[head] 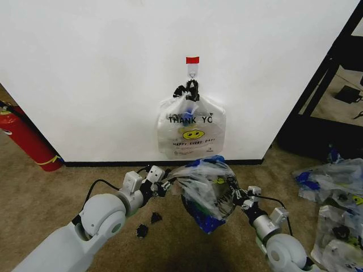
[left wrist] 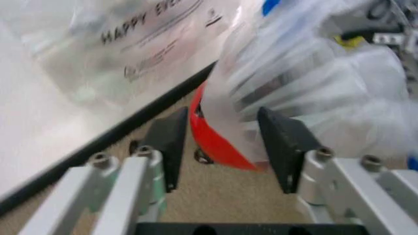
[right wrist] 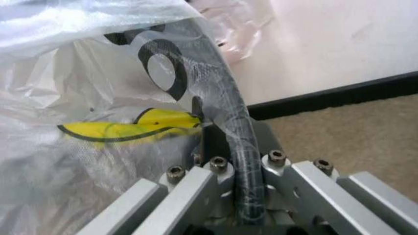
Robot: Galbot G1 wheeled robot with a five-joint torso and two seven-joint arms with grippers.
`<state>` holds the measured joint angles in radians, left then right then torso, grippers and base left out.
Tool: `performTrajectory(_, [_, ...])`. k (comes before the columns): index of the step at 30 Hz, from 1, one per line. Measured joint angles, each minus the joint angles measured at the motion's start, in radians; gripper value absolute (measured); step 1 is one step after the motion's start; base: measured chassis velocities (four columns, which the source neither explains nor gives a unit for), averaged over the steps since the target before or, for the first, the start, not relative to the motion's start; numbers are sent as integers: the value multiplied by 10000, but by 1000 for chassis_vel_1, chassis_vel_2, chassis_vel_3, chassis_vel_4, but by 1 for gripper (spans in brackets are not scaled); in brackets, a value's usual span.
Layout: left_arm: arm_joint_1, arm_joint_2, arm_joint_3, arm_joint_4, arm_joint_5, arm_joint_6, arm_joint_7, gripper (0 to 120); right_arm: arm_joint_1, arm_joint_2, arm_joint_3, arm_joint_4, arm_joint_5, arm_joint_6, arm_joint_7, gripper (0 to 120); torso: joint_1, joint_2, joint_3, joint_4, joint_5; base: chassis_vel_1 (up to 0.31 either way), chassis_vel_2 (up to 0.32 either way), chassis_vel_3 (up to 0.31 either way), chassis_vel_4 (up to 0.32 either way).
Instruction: Pick up the garbage bag from the wall and place it over the trash bin.
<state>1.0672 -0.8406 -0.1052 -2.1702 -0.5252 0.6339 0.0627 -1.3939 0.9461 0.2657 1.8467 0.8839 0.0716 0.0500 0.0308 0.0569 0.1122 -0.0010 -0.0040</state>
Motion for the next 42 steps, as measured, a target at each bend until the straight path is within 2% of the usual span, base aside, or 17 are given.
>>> performTrajectory(3, [154, 86, -113, 7, 1173, -616, 997, 59, 48, -18, 51, -152, -31, 2, 36, 0, 0, 0, 0, 0, 0, 0, 0, 0, 0])
performTrajectory(4, [154, 86, -113, 7, 1173, -616, 997, 59, 48, -18, 51, -152, -31, 2, 36, 0, 0, 0, 0, 0, 0, 0, 0, 0, 0])
performTrajectory(5, [186, 95, -197, 13, 1381, -877, 1311, 66, 70, -18, 52, -239, -115, 23, 11, 0, 0, 0, 0, 1, 0, 0, 0, 0, 0])
performTrajectory(7, [197, 97, -325, 13, 1462, -1255, 1685, 72, 91, -18, 52, -381, -295, 96, -63, 0, 0, 0, 0, 0, 0, 0, 0, 0, 0])
performTrajectory(11, [169, 30, -714, 24, 1302, -2009, 2265, 89, 97, -51, 57, -707, -820, 346, -447, 0, 0, 0, 0, 0, 0, 0, 0, 0, 0])
performTrajectory(12, [169, 30, -714, 24, 1302, -2009, 2265, 89, 97, -51, 57, -707, -820, 346, -447, 0, 0, 0, 0, 0, 0, 0, 0, 0, 0])
performTrajectory(14, [168, -58, -935, -29, 971, -2172, 2442, 97, 89, -96, 88, -887, -1160, 576, -778, 0, 0, 0, 0, 0, 0, 0, 0, 0, 0])
performTrajectory(18, [137, -253, -918, -251, 212, -2194, 2085, 100, 53, -160, 100, -1069, -1623, 954, -1260, 0, 0, 0, 0, 0, 0, 0, 0, 0, 0])
performTrajectory(20, [19, -392, -565, -351, -515, -2036, 1515, 100, 72, -183, 87, -1168, -2062, 1248, -1618, 0, 0, 0, 0, 0, 0, 0, 0, 0, 0])
performTrajectory(22, [-37, -430, -460, -361, -735, -1928, 1339, 100, 94, -192, 76, -1196, -2228, 1343, -1709, 0, 0, 0, -1, 0, -1, 0, 0, 0, 0])
performTrajectory(24, [-323, -542, -98, -236, -1322, -1444, 831, 100, 204, -231, 24, -1222, -2721, 1648, -1881, 0, 0, 0, -1, 0, 2, 0, 0, 0, 0])
performTrajectory(28, [-706, -605, 216, 195, -1584, -1027, 587, 100, 293, -315, -6, -1086, -3114, 1826, -1934, 0, 0, 0, 0, 0, -1, 0, 0, 0, 0])
performTrajectory(34, [-1414, -998, 876, 962, -1910, -667, 340, 77, 260, -442, -48, -687, -3396, 1895, -1929, 0, 0, 0, 0, 0, 0, 0, 0, 0, 0])
performTrajectory(35, [-1414, -998, 876, 962, -1910, -667, 340, 77, 260, -442, -48, -687, -3396, 1895, -1929, 0, 0, 0, 0, 0, 0, 0, 0, 0, 0])
performTrajectory(40, [-1690, -1302, 1191, 1209, -1988, -580, 262, 55, 164, -450, -34, -642, -3436, 1894, -1917, 0, 0, 0, 0, -1, 0, 0, 0, 0, 0])
performTrajectory(42, [-1702, -1310, 1197, 1220, -2006, -573, 271, 52, 151, -458, -25, -642, -3436, 1894, -1917, 0, 0, 0, 0, 0, 0, 0, 0, 0, 0])
